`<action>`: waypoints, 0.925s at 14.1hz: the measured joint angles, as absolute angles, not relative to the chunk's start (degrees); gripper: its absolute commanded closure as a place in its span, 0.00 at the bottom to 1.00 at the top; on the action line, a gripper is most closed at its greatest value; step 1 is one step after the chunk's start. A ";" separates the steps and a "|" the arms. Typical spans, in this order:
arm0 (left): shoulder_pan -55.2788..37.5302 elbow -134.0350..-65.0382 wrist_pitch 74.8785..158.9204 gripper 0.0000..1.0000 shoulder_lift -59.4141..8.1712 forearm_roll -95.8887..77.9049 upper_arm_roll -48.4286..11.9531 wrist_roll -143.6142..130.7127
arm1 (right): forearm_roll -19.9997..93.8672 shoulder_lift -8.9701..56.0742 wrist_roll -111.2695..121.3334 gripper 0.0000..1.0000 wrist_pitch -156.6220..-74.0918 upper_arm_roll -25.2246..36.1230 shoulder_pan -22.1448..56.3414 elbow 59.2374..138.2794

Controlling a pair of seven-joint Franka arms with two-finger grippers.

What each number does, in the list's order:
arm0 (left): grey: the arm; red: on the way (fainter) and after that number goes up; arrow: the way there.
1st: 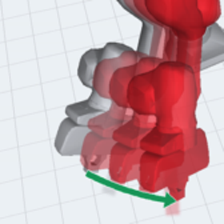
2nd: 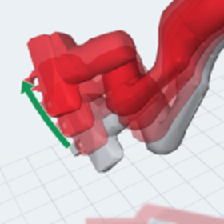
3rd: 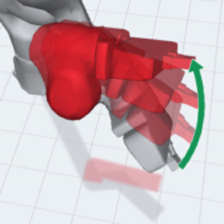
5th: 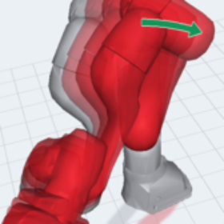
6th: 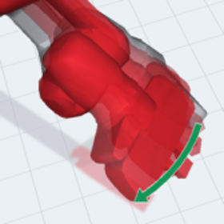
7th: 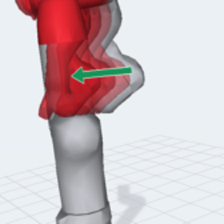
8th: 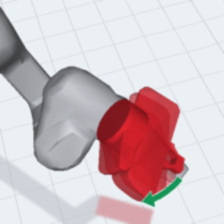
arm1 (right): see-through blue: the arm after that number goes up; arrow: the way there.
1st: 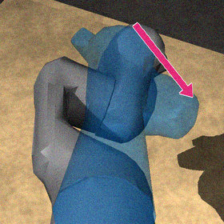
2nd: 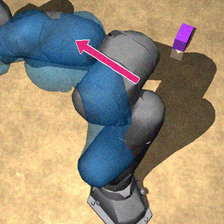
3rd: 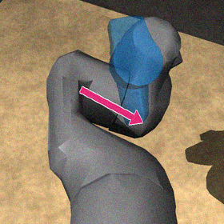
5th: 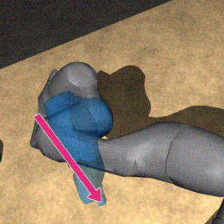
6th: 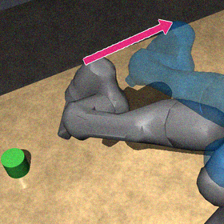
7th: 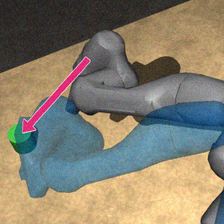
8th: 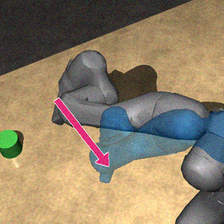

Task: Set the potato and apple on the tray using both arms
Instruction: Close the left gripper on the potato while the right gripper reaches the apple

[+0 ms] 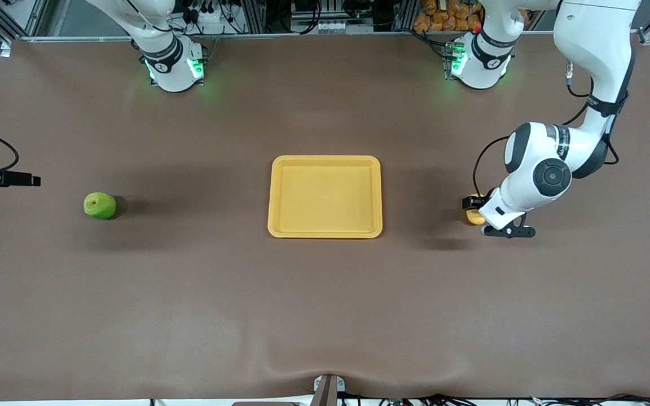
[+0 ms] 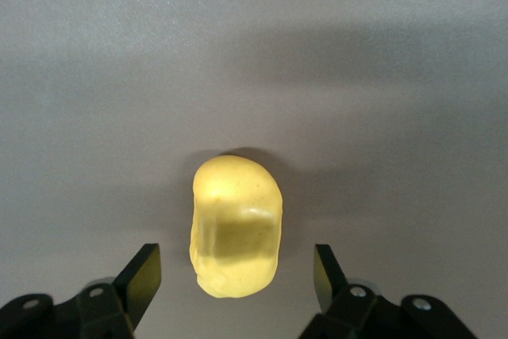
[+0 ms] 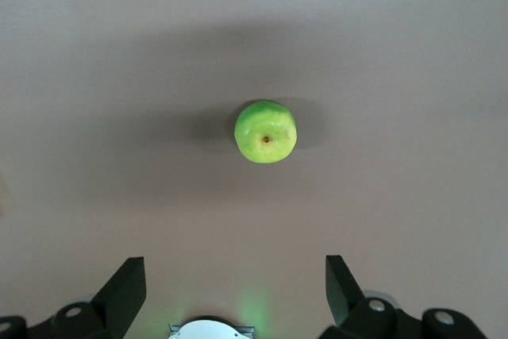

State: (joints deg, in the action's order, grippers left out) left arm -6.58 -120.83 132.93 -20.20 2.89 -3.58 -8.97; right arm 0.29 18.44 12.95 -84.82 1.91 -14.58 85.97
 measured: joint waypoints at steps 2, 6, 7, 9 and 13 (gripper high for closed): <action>-6.56 -120.99 133.58 0.18 -20.96 2.89 -3.57 -8.97 | 0.29 19.67 12.95 0.00 -85.60 1.91 -14.74 85.97; -6.47 -121.01 134.83 0.29 -22.55 3.14 -3.55 -8.97 | 0.29 21.82 12.95 0.00 -87.49 1.91 -15.08 85.99; -6.46 -121.01 134.91 0.32 -22.82 3.92 -3.55 -8.97 | 0.29 22.33 12.95 0.00 -87.85 1.92 -15.17 85.99; -6.41 -121.00 135.34 0.38 -23.28 5.77 -3.54 -8.97 | 0.29 23.22 12.95 0.00 -88.69 1.91 -15.25 85.99; -6.38 -120.84 136.53 0.75 -24.26 6.12 -3.54 -8.97 | 0.29 24.90 12.95 0.00 -90.85 1.91 -15.26 86.38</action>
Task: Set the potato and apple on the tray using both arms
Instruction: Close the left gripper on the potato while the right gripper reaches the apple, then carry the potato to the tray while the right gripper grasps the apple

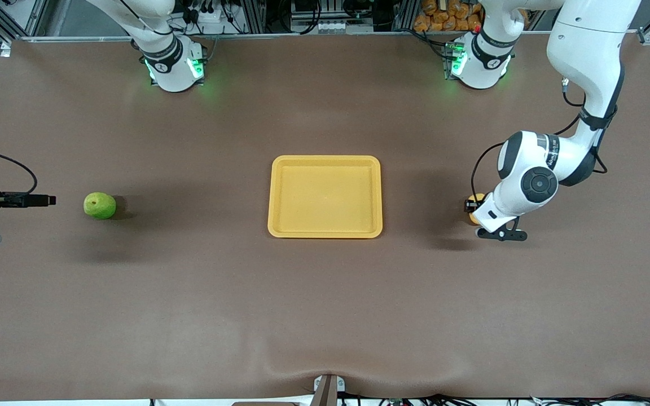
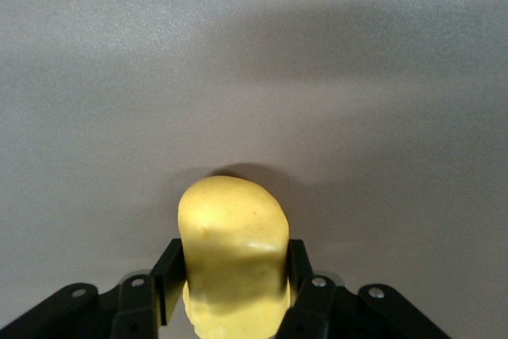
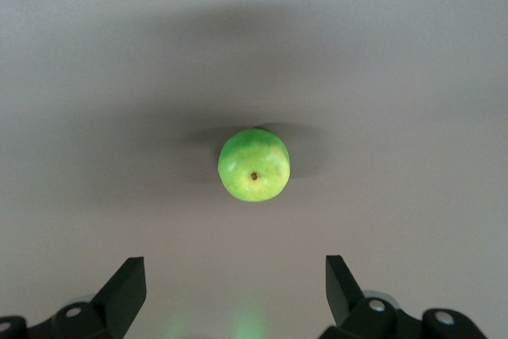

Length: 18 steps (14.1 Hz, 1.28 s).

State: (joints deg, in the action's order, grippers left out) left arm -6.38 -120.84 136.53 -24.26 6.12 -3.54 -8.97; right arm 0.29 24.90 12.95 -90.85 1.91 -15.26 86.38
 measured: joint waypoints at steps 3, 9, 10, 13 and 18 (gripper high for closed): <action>-6.41 -119.93 136.68 1.00 -24.33 6.14 -3.56 -8.97 | 0.29 25.42 12.95 0.00 -94.08 1.91 -15.28 88.49; -6.70 -116.33 134.26 1.00 -24.32 6.14 -4.47 -9.07 | 0.29 26.36 12.95 0.00 -98.62 1.92 -15.86 93.05; -6.70 -115.26 132.89 1.00 -24.26 6.14 -5.05 -9.08 | 0.29 26.63 12.95 0.00 -98.71 1.92 -15.94 93.19; -6.76 -110.24 125.14 1.00 -23.85 6.14 -8.44 -11.51 | 0.30 27.43 12.95 0.00 -99.67 1.92 -16.07 93.87; -10.53 -104.75 121.39 1.00 -23.79 6.14 -13.81 -21.80 | 0.29 27.88 13.67 0.00 -104.47 1.94 -16.79 97.52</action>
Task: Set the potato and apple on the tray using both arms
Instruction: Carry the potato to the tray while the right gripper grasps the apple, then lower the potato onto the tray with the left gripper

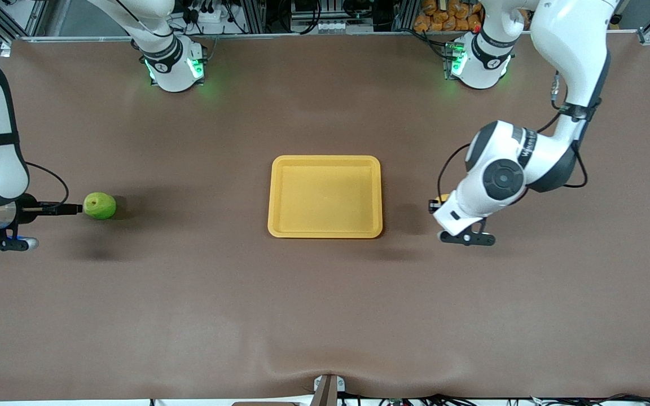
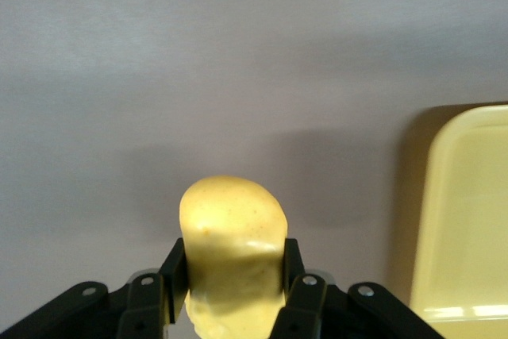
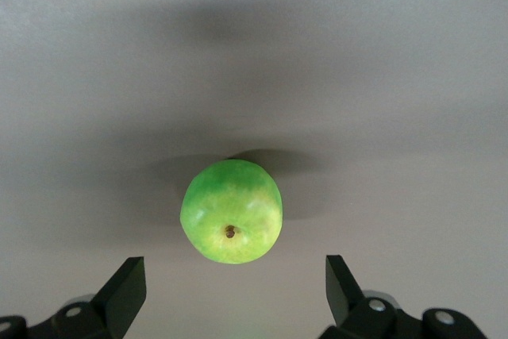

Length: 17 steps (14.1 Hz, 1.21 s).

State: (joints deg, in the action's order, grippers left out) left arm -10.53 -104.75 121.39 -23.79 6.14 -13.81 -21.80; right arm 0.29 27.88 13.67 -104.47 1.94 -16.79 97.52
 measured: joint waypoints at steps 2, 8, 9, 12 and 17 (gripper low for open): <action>-13.53 -104.12 121.34 1.00 -23.87 6.14 -13.86 -24.07 | 0.31 28.17 13.74 0.00 -105.50 1.94 -16.98 98.12; -23.20 -98.86 121.35 1.00 -29.11 6.14 -13.91 -36.82 | 0.38 29.20 13.77 0.00 -110.14 1.93 -17.14 101.46; -24.69 -97.56 121.36 1.00 -30.58 6.18 -13.90 -38.82 | 0.40 29.24 13.77 0.00 -110.66 1.93 -17.15 101.97; -27.60 -94.34 121.36 1.00 -33.98 6.21 -13.88 -44.40 | 0.91 29.63 13.77 0.00 -111.69 1.93 -17.30 103.06; -28.72 -93.79 121.30 1.00 -36.37 6.23 -13.87 -47.28 | 2.23 30.54 13.77 0.00 -116.15 1.84 -17.38 106.07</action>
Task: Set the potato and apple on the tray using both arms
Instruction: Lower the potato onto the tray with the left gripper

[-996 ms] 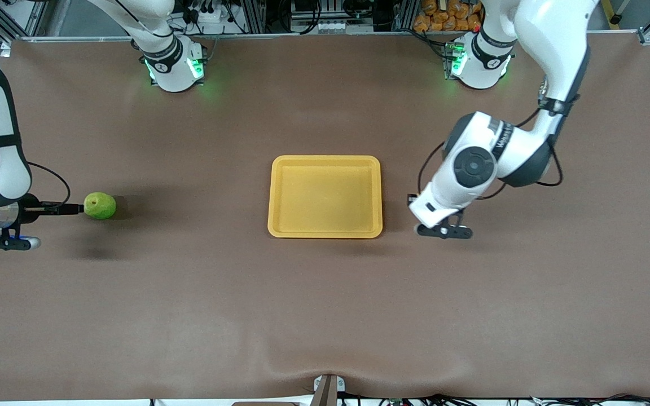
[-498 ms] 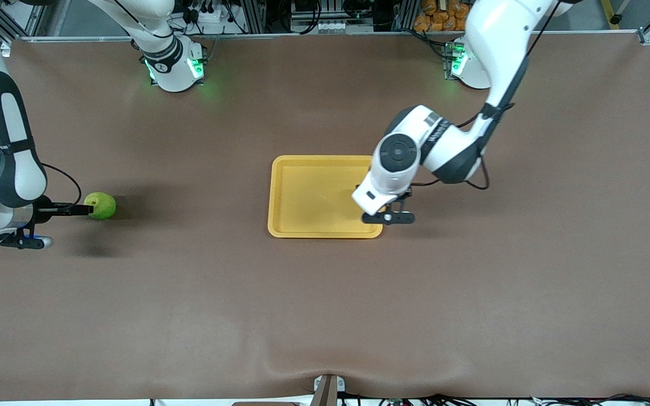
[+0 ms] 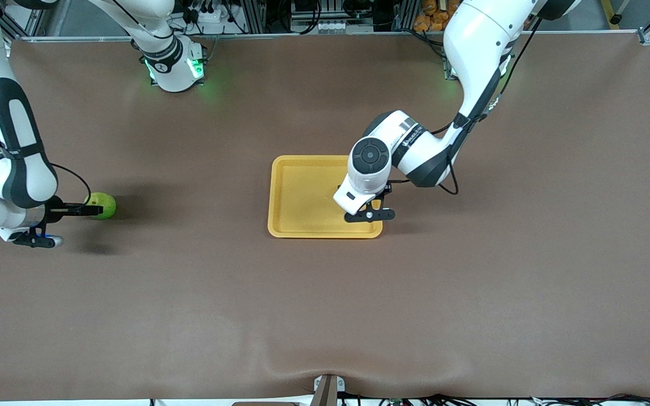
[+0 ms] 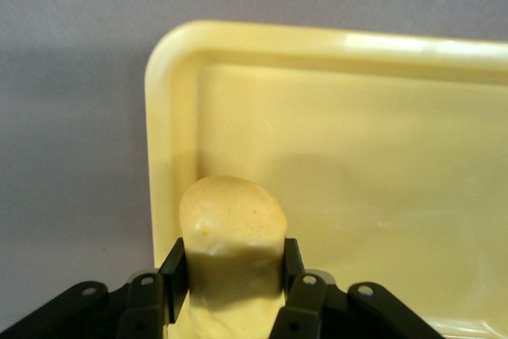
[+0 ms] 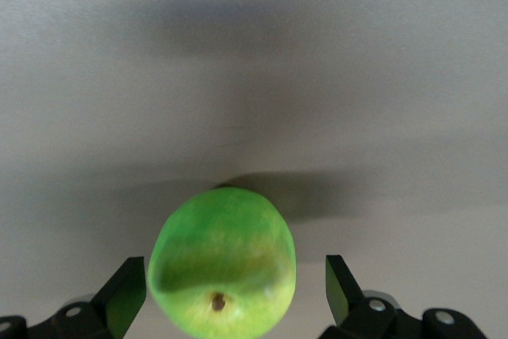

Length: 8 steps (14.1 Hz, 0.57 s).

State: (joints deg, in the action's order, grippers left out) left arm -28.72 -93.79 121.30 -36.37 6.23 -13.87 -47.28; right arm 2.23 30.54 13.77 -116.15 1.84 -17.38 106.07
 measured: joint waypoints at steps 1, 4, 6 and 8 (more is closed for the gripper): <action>-28.86 -93.79 121.30 1.00 -36.86 6.23 -13.87 -47.64 | 2.35 30.54 13.77 0.00 -117.02 1.82 -17.38 106.76; -29.57 -93.79 121.29 1.00 -37.80 6.23 -13.87 -47.96 | 2.64 30.55 13.81 0.00 -118.87 1.80 -17.38 108.33; -29.99 -93.79 121.11 1.00 -38.00 6.23 -13.82 -48.15 | 3.00 30.63 14.21 0.00 -119.89 1.78 -17.38 109.29; -30.04 -93.80 120.95 1.00 -38.20 6.98 -13.78 -48.15 | 3.07 30.71 15.68 0.81 -120.47 1.78 -17.38 109.82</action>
